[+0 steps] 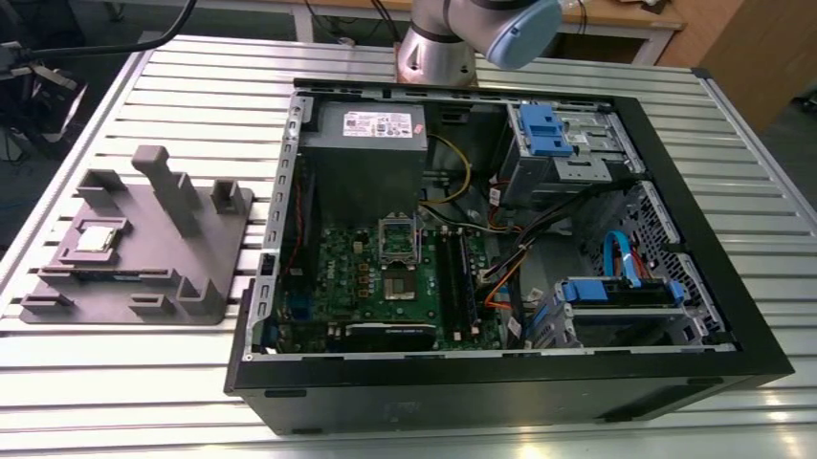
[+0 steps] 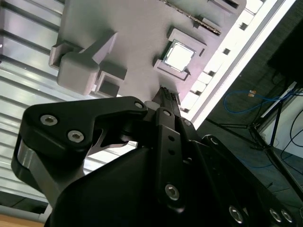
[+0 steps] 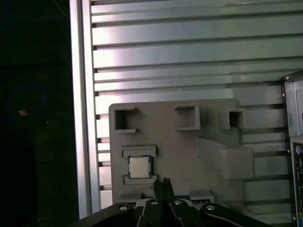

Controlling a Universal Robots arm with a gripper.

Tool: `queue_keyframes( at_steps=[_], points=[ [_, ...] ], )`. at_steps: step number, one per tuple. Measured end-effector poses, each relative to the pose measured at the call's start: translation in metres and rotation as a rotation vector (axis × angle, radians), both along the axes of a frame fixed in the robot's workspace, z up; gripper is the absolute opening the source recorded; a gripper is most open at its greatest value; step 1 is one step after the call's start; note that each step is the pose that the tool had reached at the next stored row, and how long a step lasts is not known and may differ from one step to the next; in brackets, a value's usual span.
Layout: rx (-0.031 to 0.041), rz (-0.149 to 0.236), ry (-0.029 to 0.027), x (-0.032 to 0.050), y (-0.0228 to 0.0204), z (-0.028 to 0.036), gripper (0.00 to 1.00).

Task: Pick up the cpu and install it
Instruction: 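Reach for the cpu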

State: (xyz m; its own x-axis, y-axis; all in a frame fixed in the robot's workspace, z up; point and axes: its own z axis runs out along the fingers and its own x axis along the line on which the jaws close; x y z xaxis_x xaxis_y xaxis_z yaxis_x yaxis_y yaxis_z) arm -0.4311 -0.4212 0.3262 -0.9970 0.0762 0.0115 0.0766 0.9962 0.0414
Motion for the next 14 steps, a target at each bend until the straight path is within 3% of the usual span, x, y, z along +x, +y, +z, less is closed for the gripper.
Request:
queue_keyframes(
  at_steps=[14],
  points=[
    [-0.0002, 0.000, 0.0002, -0.0076, -0.0016, -0.0096, 0.11]
  ],
)
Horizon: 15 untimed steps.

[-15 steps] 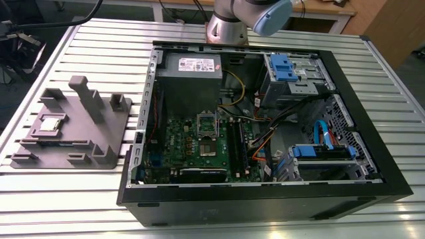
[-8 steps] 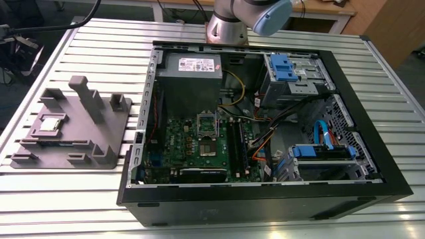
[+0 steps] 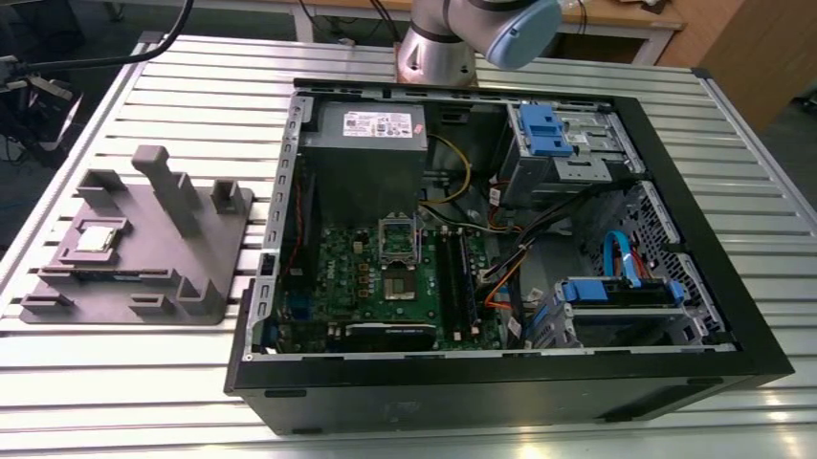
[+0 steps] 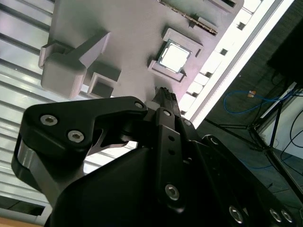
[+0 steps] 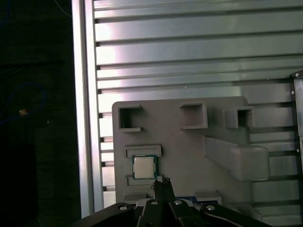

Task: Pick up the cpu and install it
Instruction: 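Reach for the cpu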

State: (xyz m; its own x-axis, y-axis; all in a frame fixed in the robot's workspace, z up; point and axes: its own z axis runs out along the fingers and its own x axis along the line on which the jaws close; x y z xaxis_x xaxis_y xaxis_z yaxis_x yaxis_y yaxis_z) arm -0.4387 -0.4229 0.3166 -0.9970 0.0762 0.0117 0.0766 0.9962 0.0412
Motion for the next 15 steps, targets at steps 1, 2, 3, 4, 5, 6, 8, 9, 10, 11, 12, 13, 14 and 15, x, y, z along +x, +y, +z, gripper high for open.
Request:
queue_keyframes(
  at_steps=[1, 2, 3, 4, 5, 6, 8, 9, 10, 11, 12, 13, 14, 15],
  points=[
    [0.0001, 0.000, 0.0000, 0.0000, 0.0000, 0.0000, 0.11],
    [0.0001, 0.000, -0.0002, 0.0000, 0.0000, -0.0001, 0.11],
    [0.0002, 0.000, -0.0002, 0.0000, 0.0000, -0.0002, 0.11],
    [0.0002, 0.000, -0.0002, 0.0000, 0.0000, -0.0002, 0.11],
    [0.0002, 0.000, -0.0002, 0.0000, 0.0000, -0.0002, 0.11],
    [0.0002, 0.000, -0.0003, 0.0000, 0.0000, -0.0004, 0.11],
    [0.0003, 0.000, -0.0005, -0.0003, -0.0003, -0.0016, 0.11],
    [0.0001, 0.000, -0.0002, -0.0005, -0.0007, -0.0023, 0.11],
    [0.0002, 0.000, -0.0002, -0.0007, -0.0013, -0.0033, 0.11],
    [0.0002, 0.000, -0.0003, -0.0009, -0.0020, -0.0045, 0.11],
    [0.0003, 0.000, -0.0004, -0.0011, -0.0027, -0.0056, 0.11],
    [0.0002, 0.000, -0.0003, -0.0014, -0.0034, -0.0068, 0.11],
    [0.0002, 0.000, -0.0002, -0.0017, -0.0041, -0.0078, 0.11],
    [0.0001, 0.000, -0.0002, -0.0020, -0.0048, -0.0089, 0.11]
  ],
)
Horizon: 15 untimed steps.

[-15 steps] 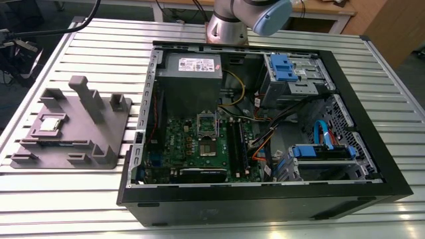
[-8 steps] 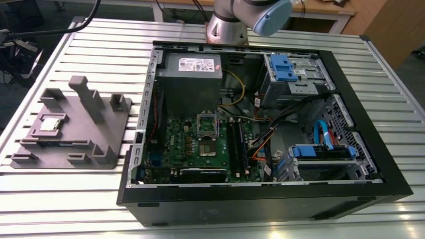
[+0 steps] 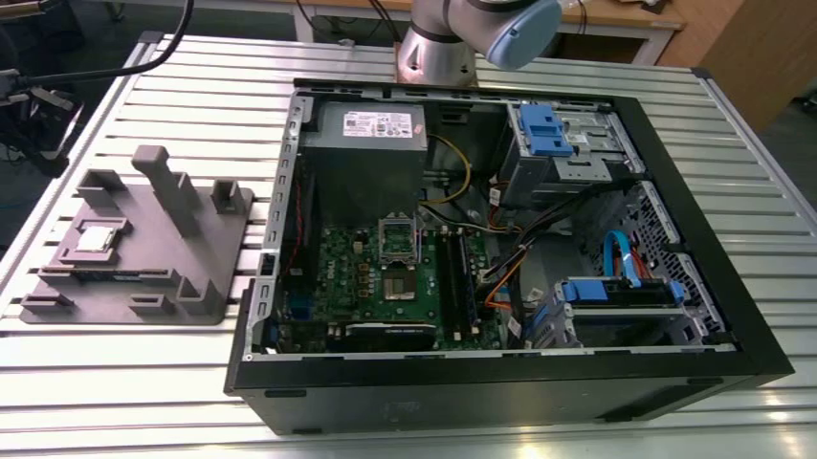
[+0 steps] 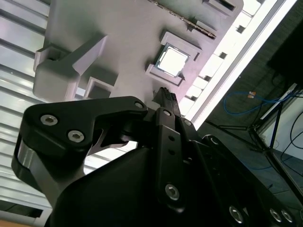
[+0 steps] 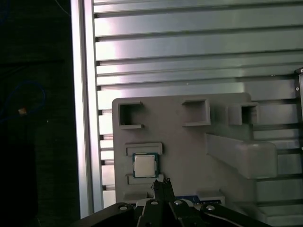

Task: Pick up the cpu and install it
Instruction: 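Reach for the cpu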

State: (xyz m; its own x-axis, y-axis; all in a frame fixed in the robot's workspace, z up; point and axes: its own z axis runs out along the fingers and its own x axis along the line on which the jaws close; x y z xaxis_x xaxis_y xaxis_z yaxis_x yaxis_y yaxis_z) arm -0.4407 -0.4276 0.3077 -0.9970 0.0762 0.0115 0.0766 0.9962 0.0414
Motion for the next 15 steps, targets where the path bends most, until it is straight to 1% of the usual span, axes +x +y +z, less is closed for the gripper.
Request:
queue_keyframes(
  at_steps=[5, 15],
  points=[
    [0.0001, 0.000, -0.0001, -0.0015, -0.0027, -0.0065, 0.11],
    [0.0000, 0.000, 0.0001, -0.0039, -0.0051, -0.0186, 0.11]
  ],
)
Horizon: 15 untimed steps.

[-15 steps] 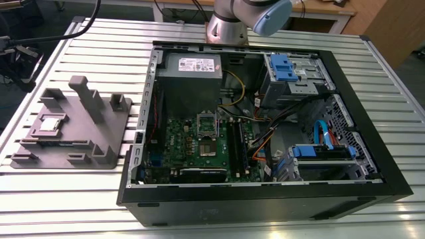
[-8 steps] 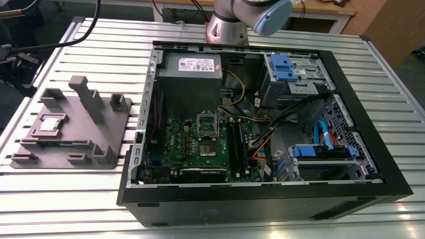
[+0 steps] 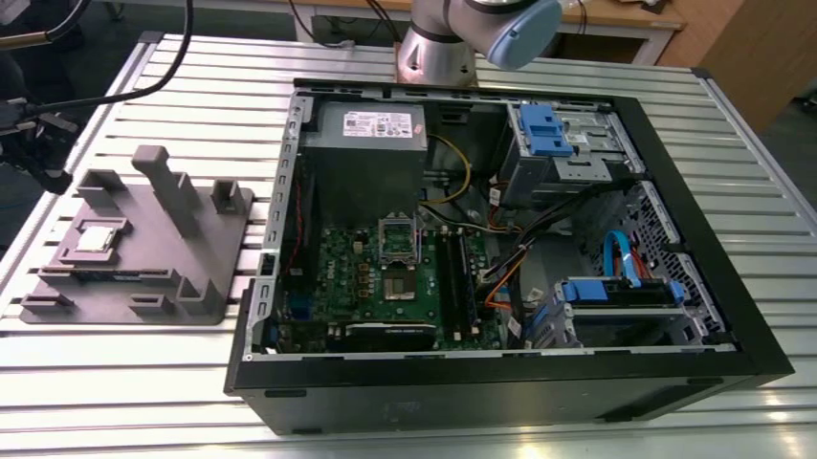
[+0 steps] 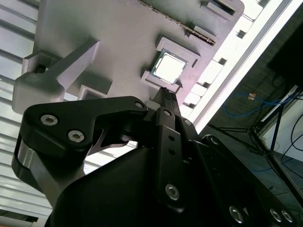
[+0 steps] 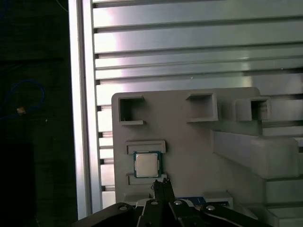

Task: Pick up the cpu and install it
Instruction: 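Reach for the cpu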

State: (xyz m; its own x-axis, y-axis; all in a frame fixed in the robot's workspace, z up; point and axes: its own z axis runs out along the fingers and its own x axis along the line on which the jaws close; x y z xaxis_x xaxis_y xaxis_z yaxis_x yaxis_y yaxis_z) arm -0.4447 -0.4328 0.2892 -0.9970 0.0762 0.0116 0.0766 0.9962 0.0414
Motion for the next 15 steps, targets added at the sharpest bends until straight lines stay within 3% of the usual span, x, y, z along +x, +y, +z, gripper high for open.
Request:
queue_keyframes(
  at_steps=[10, 15],
  points=[
    [0.0000, 0.000, -0.0001, -0.0023, -0.0023, -0.0103, 0.11],
    [-0.0001, 0.000, 0.0001, -0.0023, -0.0024, -0.0114, 0.11]
  ],
)
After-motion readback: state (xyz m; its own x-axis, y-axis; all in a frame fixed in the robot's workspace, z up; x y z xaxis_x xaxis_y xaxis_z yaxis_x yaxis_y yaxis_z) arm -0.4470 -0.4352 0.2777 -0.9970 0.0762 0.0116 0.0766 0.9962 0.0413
